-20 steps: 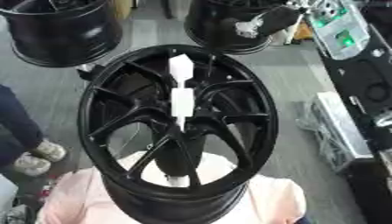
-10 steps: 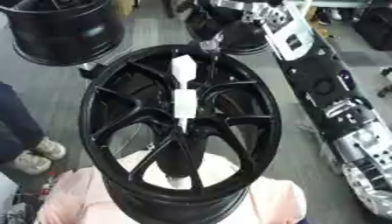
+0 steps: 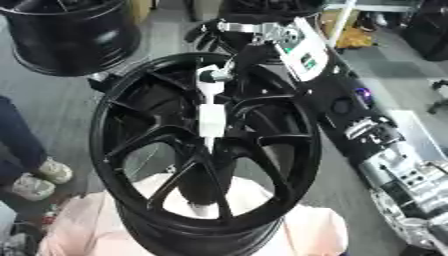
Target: Pull the pin out of the wheel hub.
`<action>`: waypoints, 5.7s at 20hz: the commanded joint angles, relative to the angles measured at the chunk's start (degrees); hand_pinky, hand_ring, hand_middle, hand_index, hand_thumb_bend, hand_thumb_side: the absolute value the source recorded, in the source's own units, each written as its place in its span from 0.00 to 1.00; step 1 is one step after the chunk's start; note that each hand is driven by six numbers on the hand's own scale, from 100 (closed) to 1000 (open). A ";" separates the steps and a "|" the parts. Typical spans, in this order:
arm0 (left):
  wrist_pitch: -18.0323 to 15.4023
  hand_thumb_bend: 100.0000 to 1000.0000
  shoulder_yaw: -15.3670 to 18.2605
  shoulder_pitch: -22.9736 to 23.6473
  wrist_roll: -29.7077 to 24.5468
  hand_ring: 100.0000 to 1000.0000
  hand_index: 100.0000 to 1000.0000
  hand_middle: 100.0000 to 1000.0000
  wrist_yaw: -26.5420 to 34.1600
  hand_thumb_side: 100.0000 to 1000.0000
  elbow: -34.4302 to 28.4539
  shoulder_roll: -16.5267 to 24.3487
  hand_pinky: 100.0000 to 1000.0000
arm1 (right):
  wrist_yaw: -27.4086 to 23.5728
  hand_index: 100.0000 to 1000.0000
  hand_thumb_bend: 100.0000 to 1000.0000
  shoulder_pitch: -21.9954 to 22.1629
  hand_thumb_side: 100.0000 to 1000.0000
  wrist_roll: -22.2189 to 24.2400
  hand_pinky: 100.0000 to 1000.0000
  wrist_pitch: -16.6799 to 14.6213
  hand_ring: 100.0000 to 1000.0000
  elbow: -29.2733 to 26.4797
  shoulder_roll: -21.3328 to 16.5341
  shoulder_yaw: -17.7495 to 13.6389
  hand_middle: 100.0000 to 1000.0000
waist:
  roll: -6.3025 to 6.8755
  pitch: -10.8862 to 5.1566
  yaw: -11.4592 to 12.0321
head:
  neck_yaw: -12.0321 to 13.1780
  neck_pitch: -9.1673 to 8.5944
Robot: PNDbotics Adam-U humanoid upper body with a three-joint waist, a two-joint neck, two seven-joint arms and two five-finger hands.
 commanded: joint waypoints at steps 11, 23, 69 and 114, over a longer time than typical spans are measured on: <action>0.00 0.15 -0.13 -0.58 -0.36 0.54 0.57 0.54 -0.27 0.59 -0.96 1.43 0.65 | 3.02 0.90 0.30 -0.05 0.24 9.84 0.80 -13.70 0.82 1.08 -1.87 2.20 0.83 | 0.22 -0.52 -0.08 | -0.05 -0.71; -0.03 0.15 -0.06 -0.66 -0.28 0.54 0.57 0.54 -0.31 0.59 -0.92 1.40 0.65 | 3.50 0.79 0.20 0.46 0.27 9.84 0.77 -11.36 0.76 4.11 -3.01 -1.96 0.71 | 0.35 -0.51 -0.18 | 0.14 -0.85; 0.33 0.15 0.74 0.26 0.43 0.54 0.57 0.54 -0.51 0.59 -0.88 1.78 0.65 | -22.22 0.46 0.04 6.54 0.08 -9.21 0.61 0.18 0.49 -10.31 -18.25 -20.57 0.34 | -0.18 -1.63 -2.47 | 2.04 0.09; 0.11 0.14 1.06 -0.12 0.60 0.54 0.57 0.54 0.03 0.59 -0.85 0.34 0.65 | -18.30 0.81 0.04 52.05 0.45 -44.32 0.63 12.26 0.61 -26.89 12.21 -27.40 0.76 | 1.92 -0.71 -5.01 | 2.79 -0.66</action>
